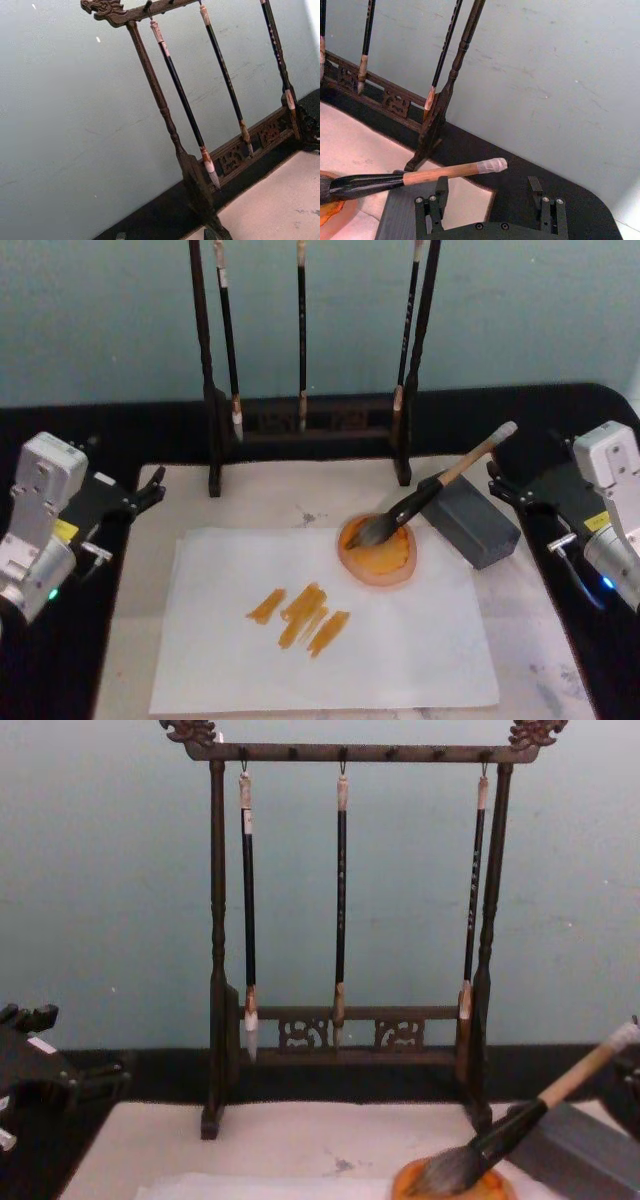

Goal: Pick up the brush from the inkstone, write on the paper, then place the brush back to its original position.

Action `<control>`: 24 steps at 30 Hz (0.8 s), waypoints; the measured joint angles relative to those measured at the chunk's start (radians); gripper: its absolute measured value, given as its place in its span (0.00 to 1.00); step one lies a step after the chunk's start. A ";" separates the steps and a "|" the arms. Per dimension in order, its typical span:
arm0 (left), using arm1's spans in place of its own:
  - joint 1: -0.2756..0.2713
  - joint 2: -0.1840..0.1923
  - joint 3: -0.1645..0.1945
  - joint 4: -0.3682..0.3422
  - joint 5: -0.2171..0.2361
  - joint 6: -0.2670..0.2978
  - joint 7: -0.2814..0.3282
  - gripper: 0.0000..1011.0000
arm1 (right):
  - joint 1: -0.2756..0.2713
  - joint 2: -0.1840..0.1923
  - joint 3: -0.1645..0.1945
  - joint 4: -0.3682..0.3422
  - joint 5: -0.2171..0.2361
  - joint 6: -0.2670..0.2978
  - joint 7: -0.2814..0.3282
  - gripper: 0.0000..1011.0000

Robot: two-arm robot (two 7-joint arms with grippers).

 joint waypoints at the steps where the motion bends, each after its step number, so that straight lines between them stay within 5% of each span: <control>1: 0.000 0.000 0.000 0.000 0.000 0.000 0.000 1.00 | 0.000 0.000 0.000 0.000 0.000 0.000 0.000 0.99; 11: 0.000 0.000 0.000 0.000 0.000 0.000 0.000 1.00 | -0.018 0.008 0.021 -0.029 0.023 0.016 0.014 0.99; 24: 0.000 0.000 0.000 0.000 0.000 0.000 0.000 1.00 | -0.166 -0.017 0.210 -0.168 0.386 0.106 0.172 0.99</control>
